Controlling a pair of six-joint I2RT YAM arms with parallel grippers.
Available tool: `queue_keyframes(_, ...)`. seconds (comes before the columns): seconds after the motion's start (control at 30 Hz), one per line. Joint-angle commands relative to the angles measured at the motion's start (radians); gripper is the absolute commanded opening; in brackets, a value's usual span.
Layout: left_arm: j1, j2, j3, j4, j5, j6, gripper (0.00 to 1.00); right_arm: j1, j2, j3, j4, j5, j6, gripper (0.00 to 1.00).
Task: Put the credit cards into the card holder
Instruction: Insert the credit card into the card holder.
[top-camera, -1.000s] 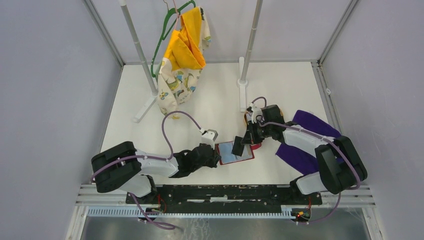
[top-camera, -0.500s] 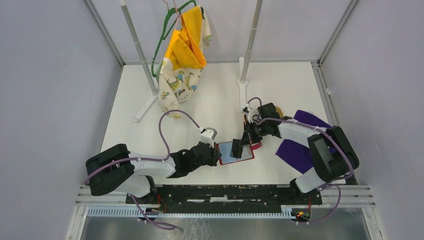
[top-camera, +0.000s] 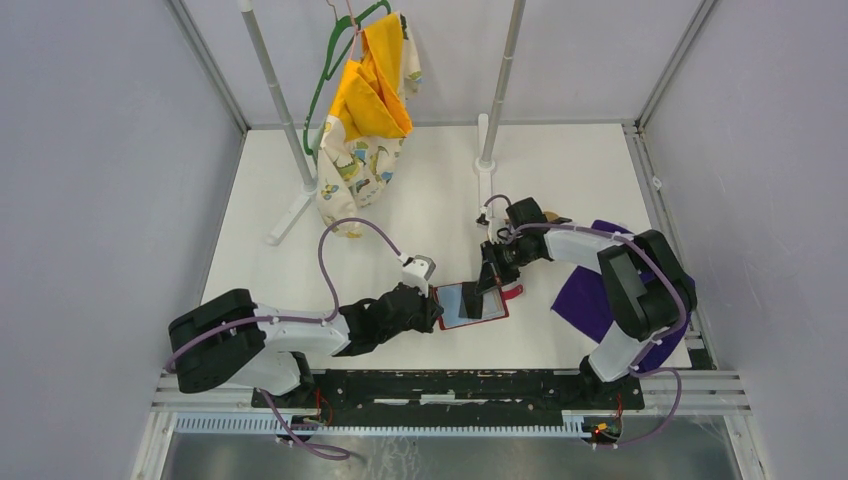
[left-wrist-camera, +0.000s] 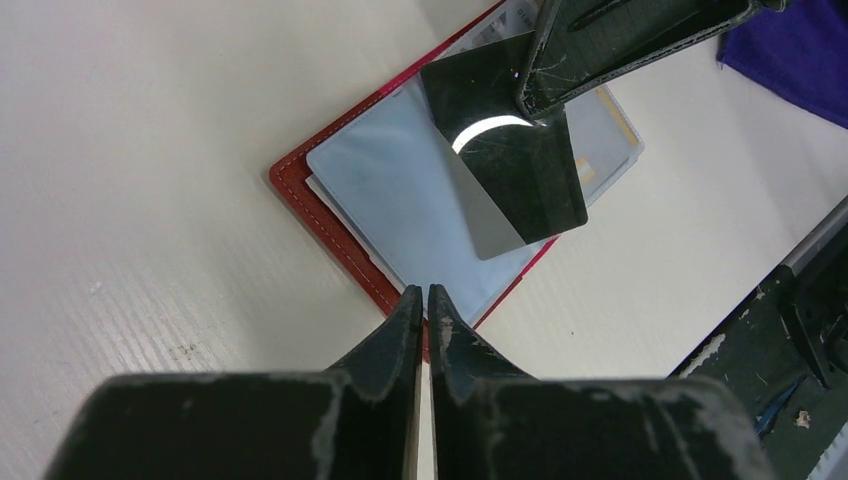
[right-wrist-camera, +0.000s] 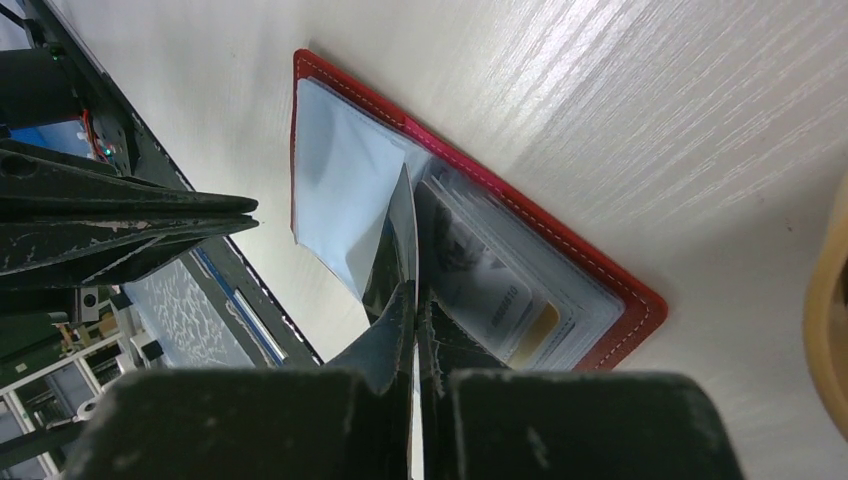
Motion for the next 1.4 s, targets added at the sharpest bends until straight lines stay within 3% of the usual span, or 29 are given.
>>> queue_keyframes(0.0, 0.003, 0.01, 0.01, 0.064, 0.001, 0.042, 0.12, 0.003, 0.034, 0.044, -0.07, 0.014, -0.047, 0.0)
queue_keyframes(0.2, 0.003, 0.027, 0.017, 0.072, 0.001, 0.049, 0.19, 0.003, 0.058, 0.084, -0.118, 0.009, -0.058, 0.0)
queue_keyframes(1.07, 0.002, 0.119, 0.042, 0.094, -0.002, 0.07, 0.2, 0.027, 0.143, 0.143, -0.157, 0.029, -0.049, 0.0)
queue_keyframes(1.37, 0.001, 0.112, 0.041, 0.09, -0.012, 0.079, 0.19, 0.028, 0.095, 0.13, -0.155, 0.092, -0.024, 0.02)
